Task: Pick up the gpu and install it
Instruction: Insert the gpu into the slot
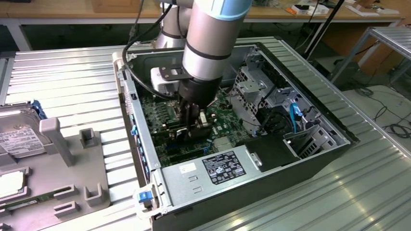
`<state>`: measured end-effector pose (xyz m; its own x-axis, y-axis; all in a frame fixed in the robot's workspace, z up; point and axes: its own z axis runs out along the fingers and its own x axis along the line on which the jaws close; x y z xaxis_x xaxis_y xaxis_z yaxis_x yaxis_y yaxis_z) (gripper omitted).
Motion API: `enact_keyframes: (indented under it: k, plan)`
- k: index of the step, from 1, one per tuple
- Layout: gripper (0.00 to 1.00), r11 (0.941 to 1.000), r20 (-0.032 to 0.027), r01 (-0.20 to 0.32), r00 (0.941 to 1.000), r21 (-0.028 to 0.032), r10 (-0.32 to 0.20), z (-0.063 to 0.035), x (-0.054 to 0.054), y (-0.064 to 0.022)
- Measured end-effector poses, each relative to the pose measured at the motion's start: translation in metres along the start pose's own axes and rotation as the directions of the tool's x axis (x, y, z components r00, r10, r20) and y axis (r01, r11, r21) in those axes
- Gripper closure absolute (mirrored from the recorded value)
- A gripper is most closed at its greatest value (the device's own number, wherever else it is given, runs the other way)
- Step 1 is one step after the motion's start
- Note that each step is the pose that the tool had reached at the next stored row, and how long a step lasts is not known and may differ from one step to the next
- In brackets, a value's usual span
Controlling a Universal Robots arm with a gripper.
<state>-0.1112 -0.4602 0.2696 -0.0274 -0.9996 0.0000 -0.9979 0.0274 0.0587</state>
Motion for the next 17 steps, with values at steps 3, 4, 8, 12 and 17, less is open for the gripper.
enact_keyframes:
  k: [3,4,8,12,17]
  plan:
    - [0.47,1.0000,0.0002,0.000,1.0000,0.0001,0.000,-0.0167,0.000,0.0010]
    - [0.47,1.0000,0.0000,0.000,1.0000,0.0000,0.000,-0.0204,0.000,0.0012]
    - [0.47,1.0000,0.0013,0.000,1.0000,0.0001,0.000,-0.0300,0.000,0.0018]
    - [0.49,1.0000,0.0010,0.000,1.0000,0.0000,0.000,-0.0301,0.000,0.0018]
    - [0.80,1.0000,0.0010,0.000,1.0000,0.0000,0.000,-0.0301,0.000,0.0018]
